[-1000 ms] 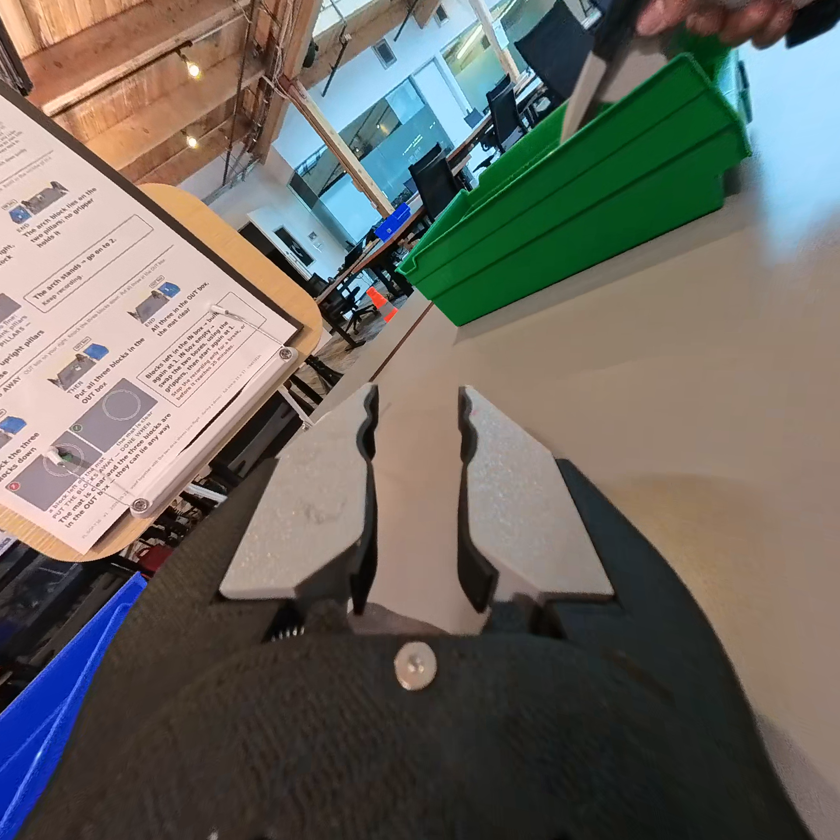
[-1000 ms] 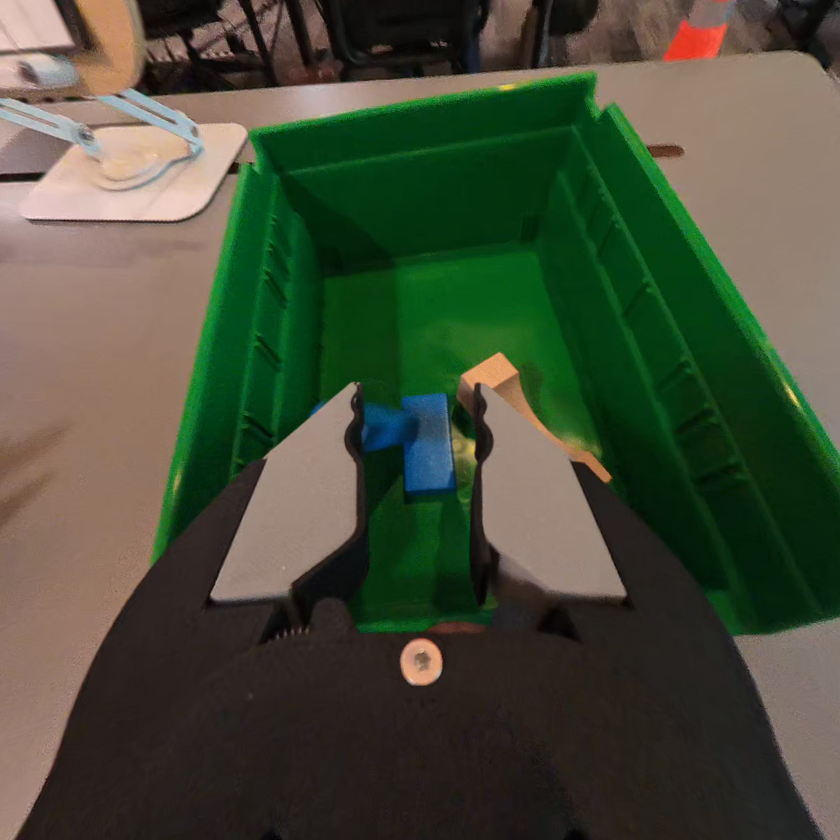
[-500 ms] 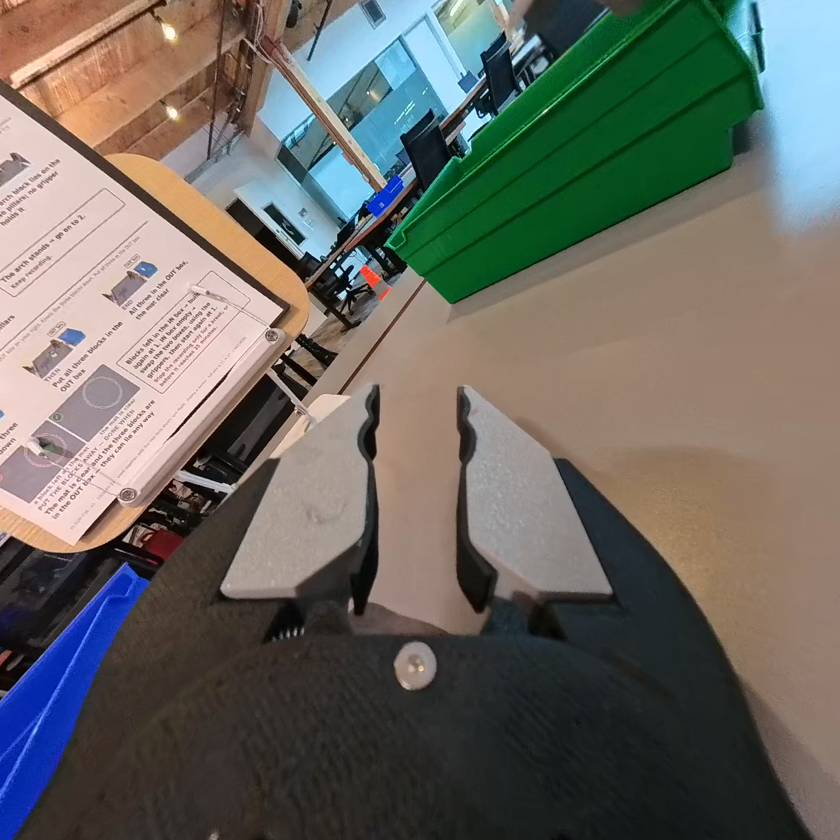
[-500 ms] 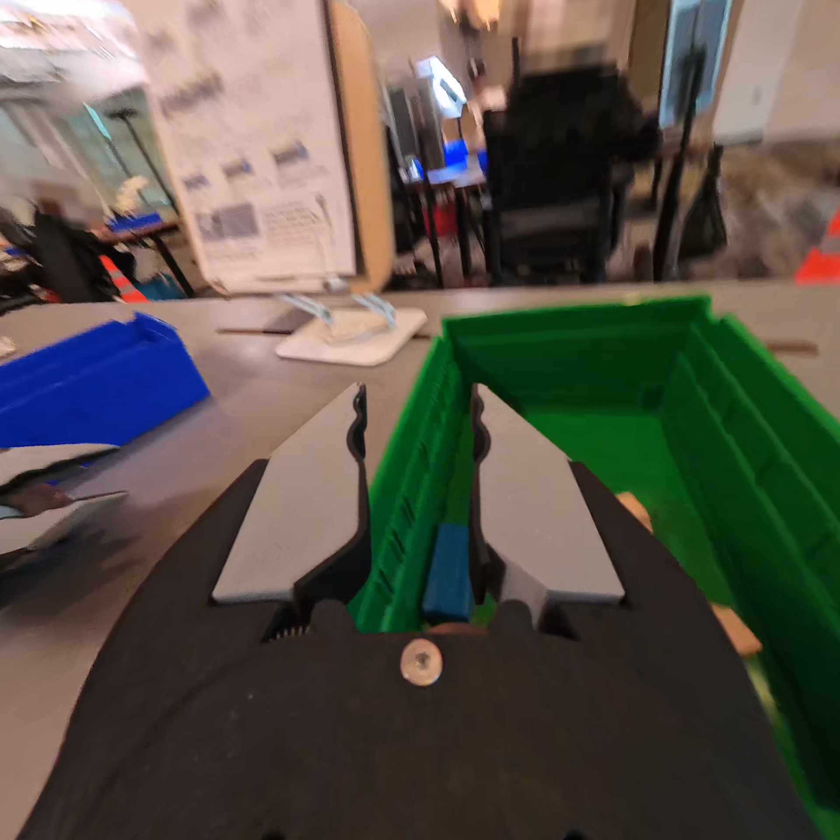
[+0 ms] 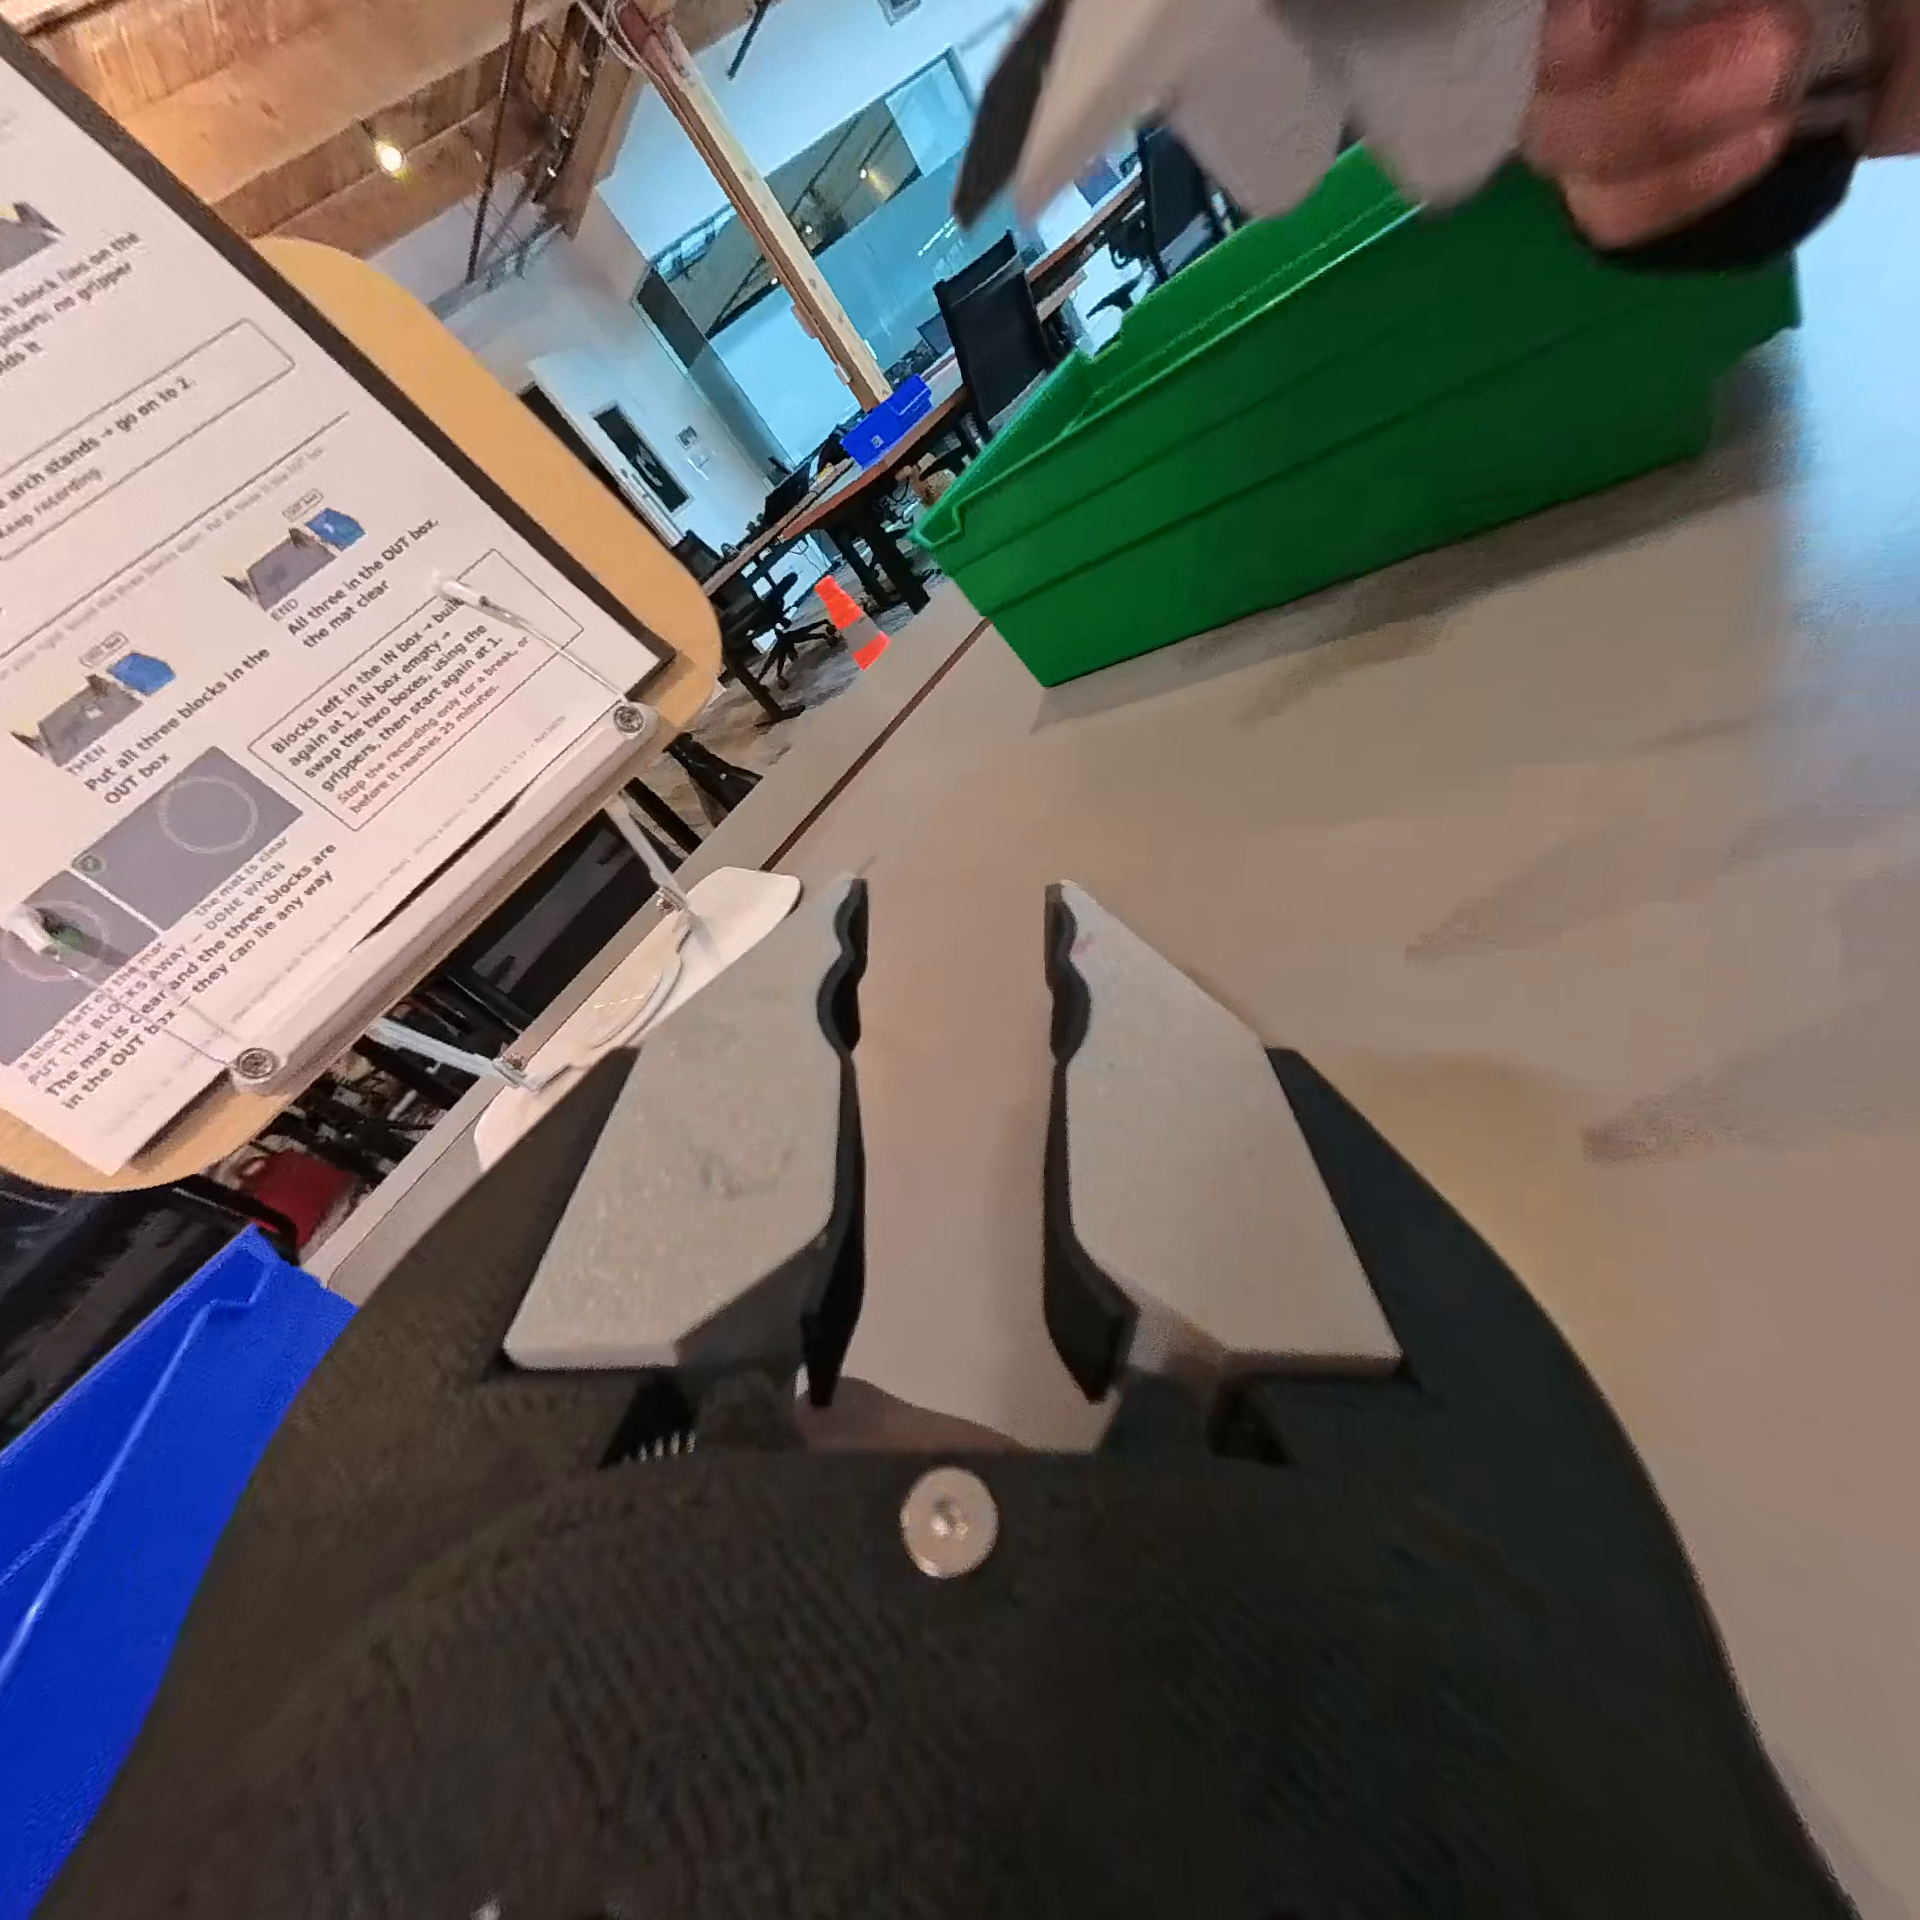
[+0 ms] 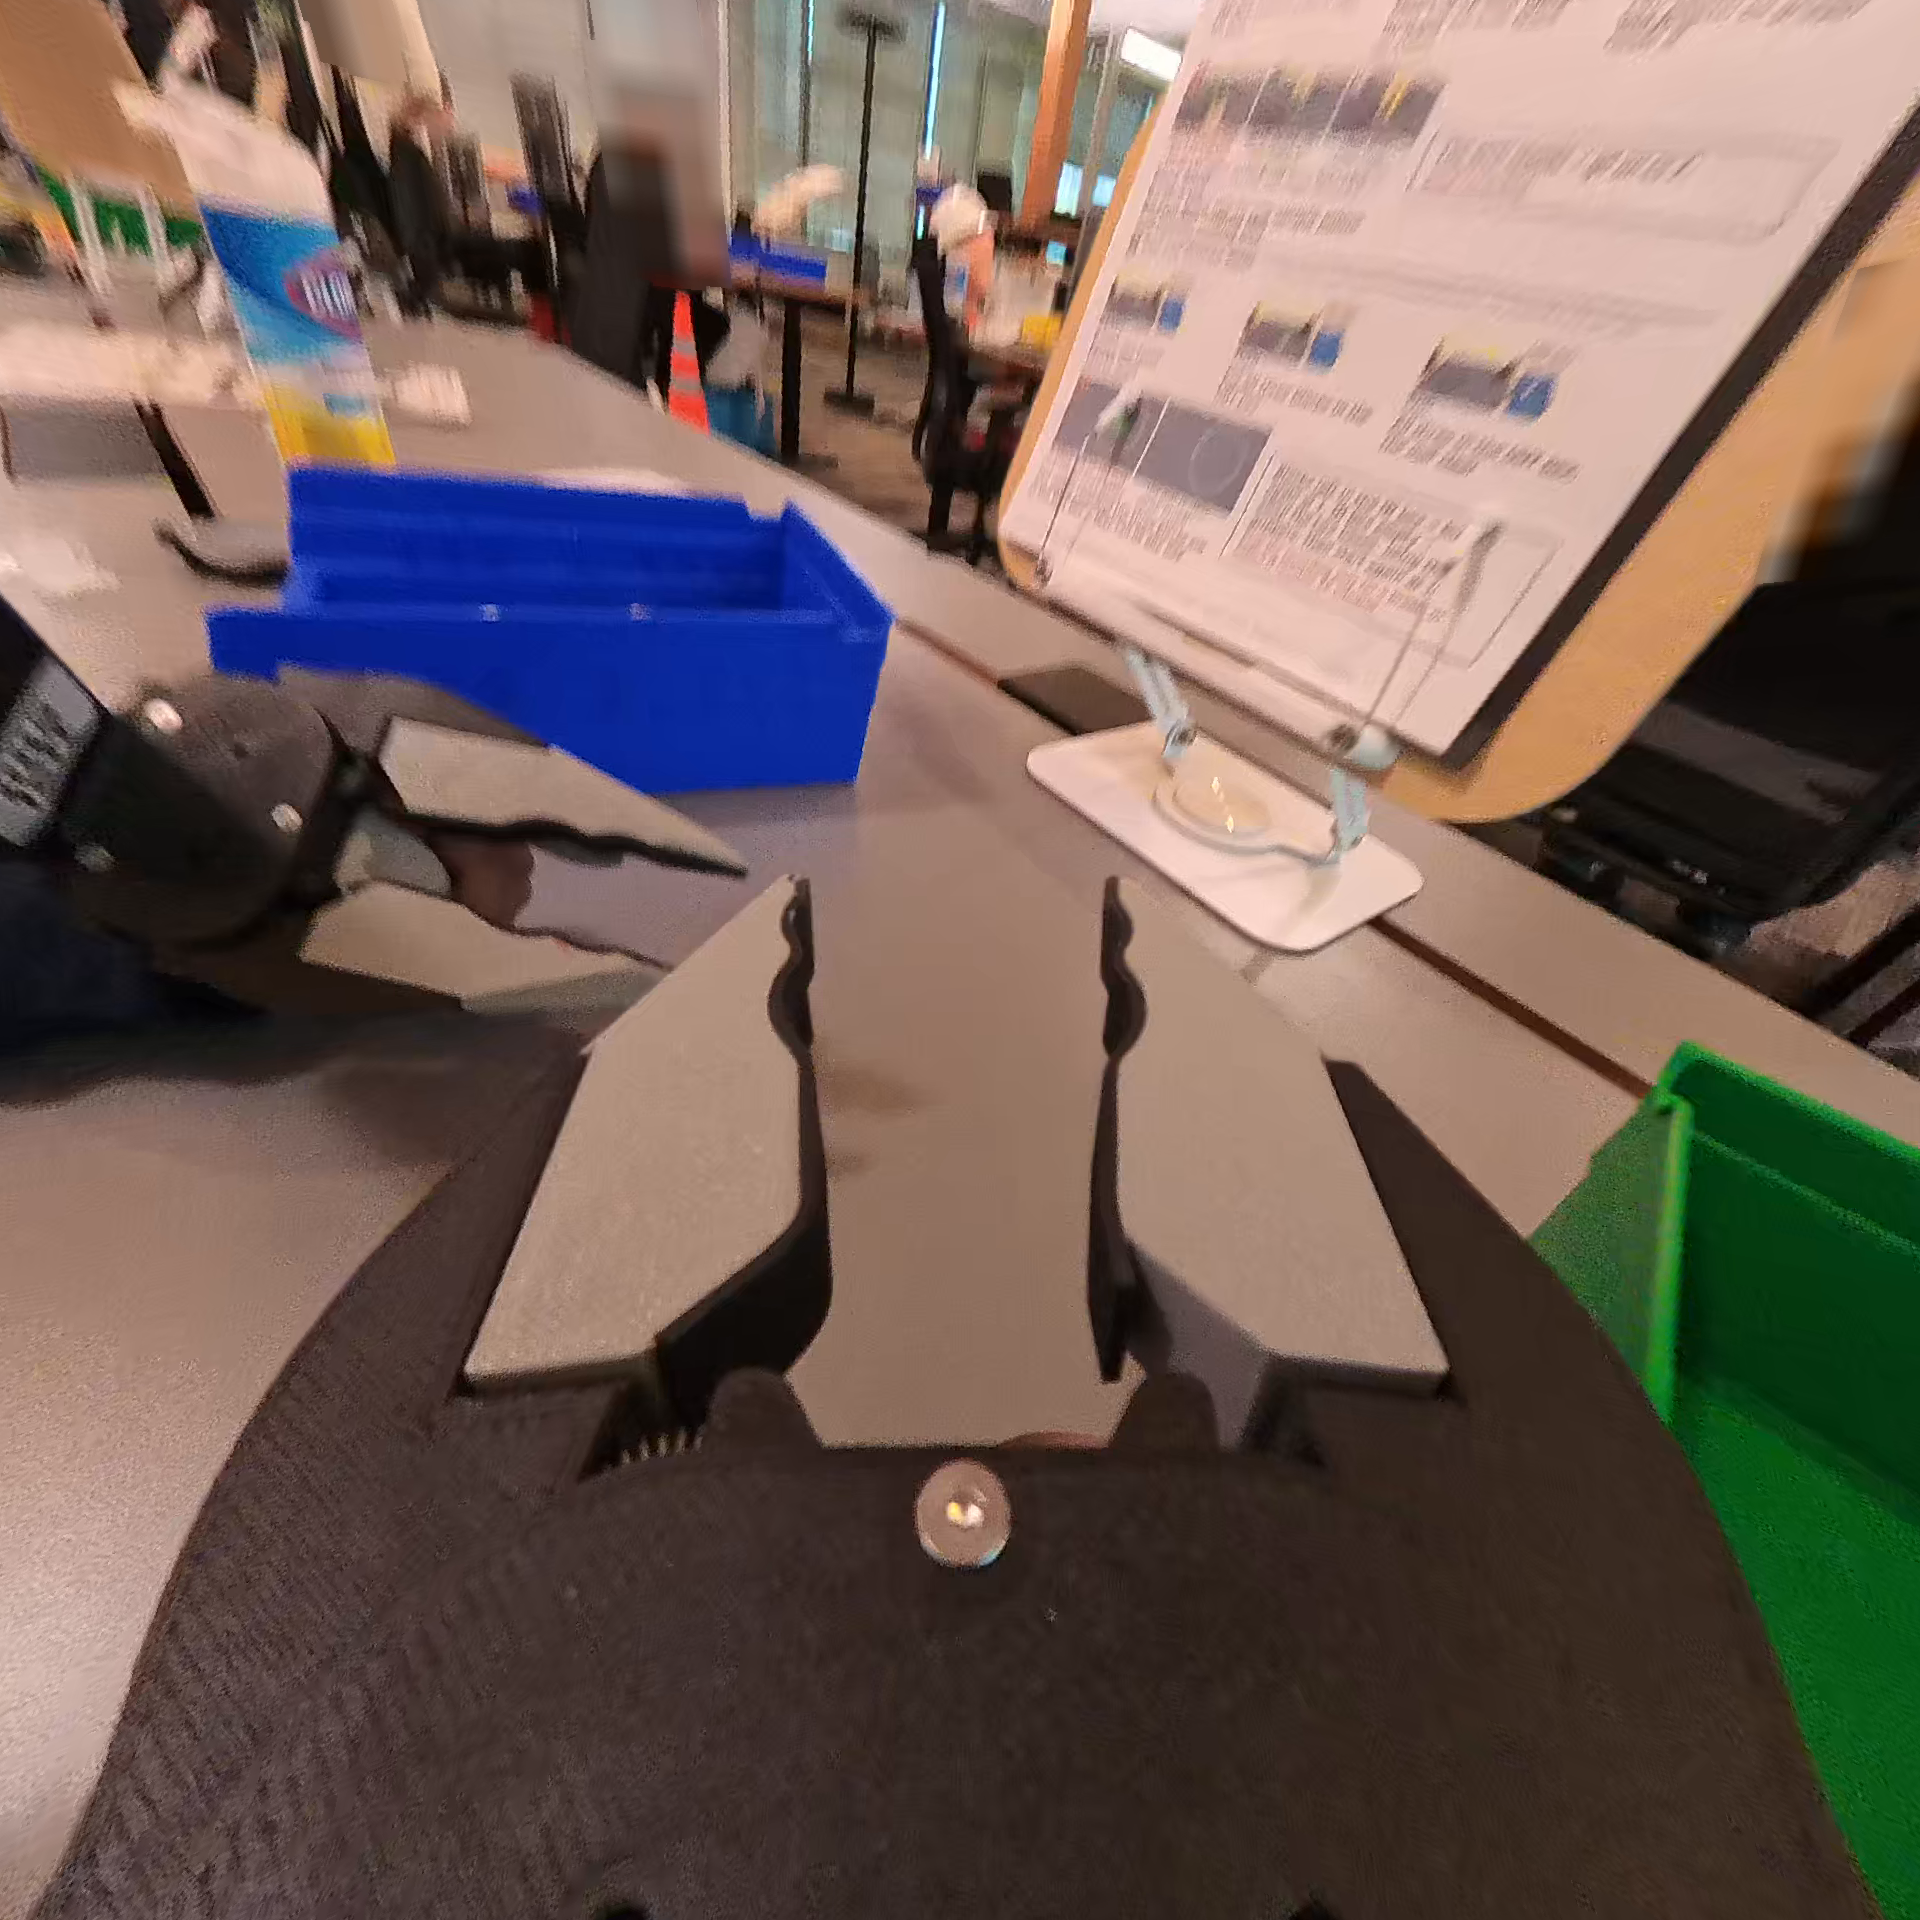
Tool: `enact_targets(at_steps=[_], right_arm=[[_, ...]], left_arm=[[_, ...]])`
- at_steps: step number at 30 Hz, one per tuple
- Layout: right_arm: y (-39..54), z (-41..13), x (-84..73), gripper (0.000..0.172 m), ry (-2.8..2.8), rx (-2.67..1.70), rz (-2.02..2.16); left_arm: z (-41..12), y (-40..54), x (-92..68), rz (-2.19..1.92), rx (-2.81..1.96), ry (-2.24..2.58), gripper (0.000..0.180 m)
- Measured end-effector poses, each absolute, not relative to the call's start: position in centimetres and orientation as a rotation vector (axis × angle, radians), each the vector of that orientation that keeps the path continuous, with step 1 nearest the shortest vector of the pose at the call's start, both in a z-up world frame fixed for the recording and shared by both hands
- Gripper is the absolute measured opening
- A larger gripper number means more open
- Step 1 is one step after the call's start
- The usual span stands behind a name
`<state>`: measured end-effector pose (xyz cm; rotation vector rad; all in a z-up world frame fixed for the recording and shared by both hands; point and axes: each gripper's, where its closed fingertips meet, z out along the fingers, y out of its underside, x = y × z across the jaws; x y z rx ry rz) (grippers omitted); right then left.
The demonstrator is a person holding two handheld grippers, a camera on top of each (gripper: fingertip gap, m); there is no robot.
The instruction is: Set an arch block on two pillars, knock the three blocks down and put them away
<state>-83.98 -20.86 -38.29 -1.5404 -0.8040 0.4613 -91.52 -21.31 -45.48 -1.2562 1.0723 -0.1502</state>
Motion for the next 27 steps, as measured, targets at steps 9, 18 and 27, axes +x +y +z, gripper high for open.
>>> enact_targets(at_steps=[9, 18, 27], right_arm=[[-20.3, -43.8, -85.5, 0.049, -0.945, -1.670, 0.359], [-21.1, -43.8, -86.4, 0.047, -0.990, -1.643, 0.327], [-21.7, -43.6, -87.1, 0.049, -1.002, -1.621, 0.372]], left_arm=[[-46.1, -22.5, -92.2, -0.247, -1.391, 1.044, 0.046], [-40.1, -27.4, -104.6, -0.317, -1.600, 0.818, 0.060], [-48.4, -28.1, -115.6, -0.374, -2.108, 0.733, 0.063]])
